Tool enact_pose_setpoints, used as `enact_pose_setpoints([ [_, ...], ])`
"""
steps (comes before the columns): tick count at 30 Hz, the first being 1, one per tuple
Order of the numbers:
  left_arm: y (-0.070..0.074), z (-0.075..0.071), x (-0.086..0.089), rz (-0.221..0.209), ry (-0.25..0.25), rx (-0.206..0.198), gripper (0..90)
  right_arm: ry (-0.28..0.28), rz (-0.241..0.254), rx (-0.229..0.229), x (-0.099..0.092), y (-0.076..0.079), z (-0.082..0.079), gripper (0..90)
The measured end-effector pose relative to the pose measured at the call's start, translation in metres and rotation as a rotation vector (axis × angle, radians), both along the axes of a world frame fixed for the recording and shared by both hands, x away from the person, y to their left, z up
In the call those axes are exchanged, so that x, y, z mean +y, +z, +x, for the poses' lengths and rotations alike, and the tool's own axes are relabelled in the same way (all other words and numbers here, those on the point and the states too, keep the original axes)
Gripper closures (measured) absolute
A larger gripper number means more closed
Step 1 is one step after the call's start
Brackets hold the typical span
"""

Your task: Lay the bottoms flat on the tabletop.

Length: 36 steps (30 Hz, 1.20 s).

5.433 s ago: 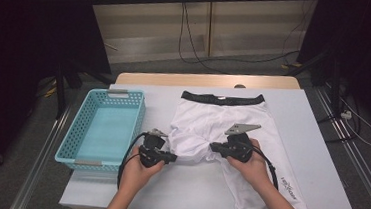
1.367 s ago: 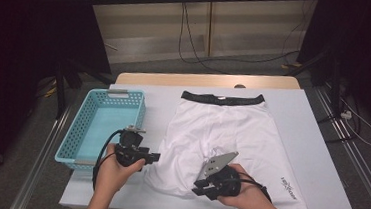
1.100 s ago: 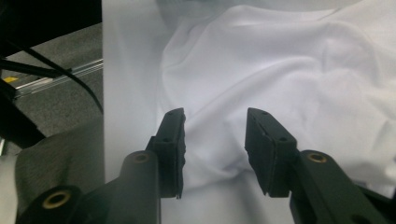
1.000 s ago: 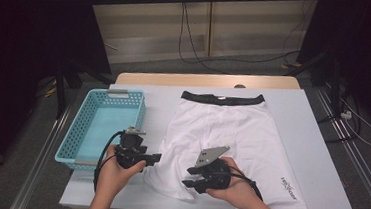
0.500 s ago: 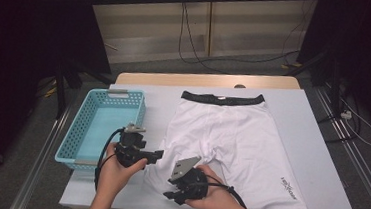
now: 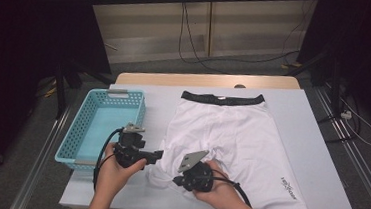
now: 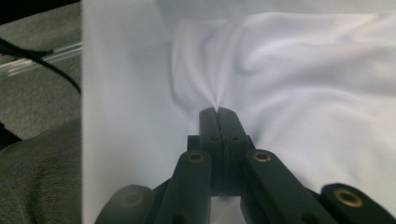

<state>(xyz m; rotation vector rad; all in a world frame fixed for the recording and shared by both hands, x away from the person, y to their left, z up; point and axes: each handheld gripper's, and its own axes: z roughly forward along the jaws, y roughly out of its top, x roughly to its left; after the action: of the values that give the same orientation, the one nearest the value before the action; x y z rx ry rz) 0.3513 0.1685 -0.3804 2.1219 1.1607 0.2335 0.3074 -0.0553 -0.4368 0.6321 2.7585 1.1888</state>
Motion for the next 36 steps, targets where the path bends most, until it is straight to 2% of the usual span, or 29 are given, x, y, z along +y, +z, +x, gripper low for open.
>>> enact_pose_setpoints([
  [2, 0.000, 0.000, -0.001, -0.001, -0.002, 0.000, 23.6, -0.047, 0.040, 0.030, -0.011, 0.002, 0.005, 90.0],
  [4, -0.001, 0.001, -0.002, 0.004, -0.003, 0.000, 23.6, -0.082, 0.072, 0.039, -0.021, 0.002, 0.008, 90.0],
  [6, -0.001, 0.001, -0.002, 0.001, -0.003, 0.000, 23.6, -0.079, 0.078, 0.037, -0.024, 0.001, 0.008, 90.0],
  [8, 0.000, 0.002, -0.002, 0.002, -0.004, 0.006, 23.6, -0.076, 0.053, 0.020, -0.022, -0.001, 0.007, 90.0],
  [11, 0.000, 0.003, -0.003, 0.000, -0.004, 0.007, 23.7, -0.101, -0.001, -0.018, -0.022, -0.005, 0.009, 90.0],
  [12, 0.000, 0.002, -0.004, -0.002, 0.001, 0.000, 23.8, -0.119, -0.006, -0.020, -0.023, -0.006, 0.011, 90.0],
  [14, -0.001, 0.002, -0.004, 0.006, -0.010, 0.009, 23.9, -0.150, -0.011, -0.018, -0.026, -0.008, 0.014, 90.0],
  [19, -0.003, 0.003, -0.004, 0.008, -0.016, 0.020, 24.3, -0.148, -0.013, -0.005, -0.031, -0.009, 0.016, 90.0],
  [23, -0.002, 0.002, -0.002, 0.003, -0.013, 0.018, 24.2, -0.155, -0.064, -0.046, -0.035, -0.009, 0.016, 90.0],
  [25, -0.001, 0.001, -0.003, -0.001, -0.012, 0.011, 24.3, -0.180, -0.064, -0.048, -0.038, -0.008, 0.018, 90.0],
  [28, -0.003, 0.001, -0.005, 0.000, -0.021, 0.024, 25.7, -0.207, -0.061, -0.043, -0.044, -0.008, 0.021, 90.0],
  [34, -0.017, 0.000, -0.013, 0.023, -0.058, 0.092, 34.5, -0.218, -0.043, -0.034, -0.052, -0.006, 0.021, 90.0],
  [36, -0.022, -0.002, -0.016, 0.030, -0.056, 0.103, 35.9, -0.225, -0.032, -0.026, -0.054, -0.005, 0.021, 90.0],
])
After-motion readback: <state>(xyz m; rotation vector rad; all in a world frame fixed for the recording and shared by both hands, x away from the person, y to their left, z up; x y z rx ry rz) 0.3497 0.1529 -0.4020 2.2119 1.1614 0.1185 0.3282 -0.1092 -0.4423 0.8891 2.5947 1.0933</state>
